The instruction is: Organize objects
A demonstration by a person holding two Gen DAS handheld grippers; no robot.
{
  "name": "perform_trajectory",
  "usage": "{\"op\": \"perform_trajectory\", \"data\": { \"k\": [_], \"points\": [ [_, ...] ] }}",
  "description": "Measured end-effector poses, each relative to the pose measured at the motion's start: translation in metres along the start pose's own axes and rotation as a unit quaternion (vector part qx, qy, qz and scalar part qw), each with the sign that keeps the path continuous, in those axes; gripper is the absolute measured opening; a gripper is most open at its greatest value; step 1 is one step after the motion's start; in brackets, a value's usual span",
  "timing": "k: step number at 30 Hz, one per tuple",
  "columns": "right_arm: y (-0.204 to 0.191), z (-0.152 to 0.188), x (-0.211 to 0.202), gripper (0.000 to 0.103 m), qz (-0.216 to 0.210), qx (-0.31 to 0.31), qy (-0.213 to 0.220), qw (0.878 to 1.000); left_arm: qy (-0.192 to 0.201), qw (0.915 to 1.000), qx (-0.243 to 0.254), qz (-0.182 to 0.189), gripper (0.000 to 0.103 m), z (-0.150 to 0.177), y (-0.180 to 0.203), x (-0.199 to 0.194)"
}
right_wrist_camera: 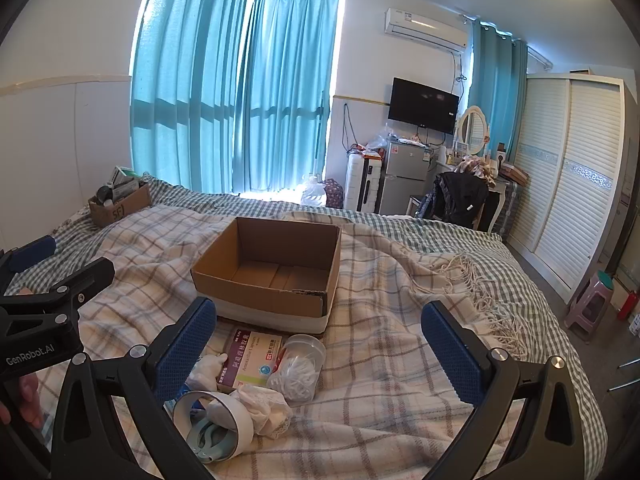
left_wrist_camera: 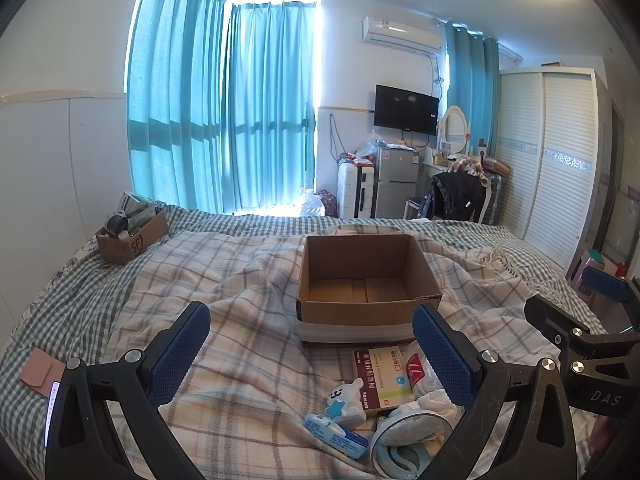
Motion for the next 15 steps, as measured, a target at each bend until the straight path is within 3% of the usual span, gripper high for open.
{"op": "perform_trajectory", "data": {
  "k": [15],
  "points": [
    [-0.0008,0.001,0.0019,0.103,-0.002,-0.001,-0.002,1.0,-0.001,1.0,0.0,0.0,0.103,0.0022,0.0018,-0.0005]
  ]
}}
Point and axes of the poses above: each gripper's, at about its wrist camera, not at the fingertips, and x roughly the way its jaws point, y to its right, z to its underside, the point moved 2 cm from there along x, roughly the way its jaws point, and after that the axes turned 13 degrees about -z, right-handed, at the moved point
